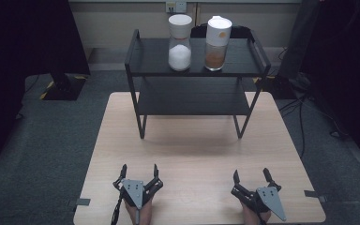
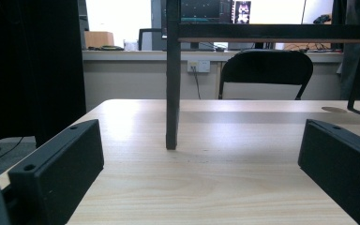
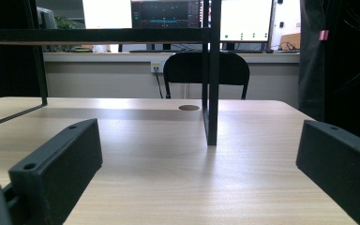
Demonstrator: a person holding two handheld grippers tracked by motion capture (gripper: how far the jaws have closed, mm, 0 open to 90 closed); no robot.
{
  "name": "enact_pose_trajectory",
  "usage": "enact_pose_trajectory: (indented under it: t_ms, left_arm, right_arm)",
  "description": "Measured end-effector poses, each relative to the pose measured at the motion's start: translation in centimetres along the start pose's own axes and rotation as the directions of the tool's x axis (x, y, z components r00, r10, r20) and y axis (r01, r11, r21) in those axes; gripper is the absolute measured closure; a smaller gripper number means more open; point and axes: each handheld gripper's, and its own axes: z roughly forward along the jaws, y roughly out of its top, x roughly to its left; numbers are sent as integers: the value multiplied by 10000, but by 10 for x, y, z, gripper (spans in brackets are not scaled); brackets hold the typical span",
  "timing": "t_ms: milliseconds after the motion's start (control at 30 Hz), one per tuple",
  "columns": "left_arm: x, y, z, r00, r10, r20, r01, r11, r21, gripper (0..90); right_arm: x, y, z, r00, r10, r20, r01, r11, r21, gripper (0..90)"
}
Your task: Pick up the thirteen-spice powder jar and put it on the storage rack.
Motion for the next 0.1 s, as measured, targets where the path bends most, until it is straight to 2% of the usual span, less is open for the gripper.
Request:
enact_pose_trajectory:
  t_ms: [100]
  left_arm:
    - [0, 0, 0, 10000, -8, 1, 8, 10000, 0, 0]
  right_arm:
    - [0, 0, 0, 10000, 1, 0, -1, 10000, -1, 0]
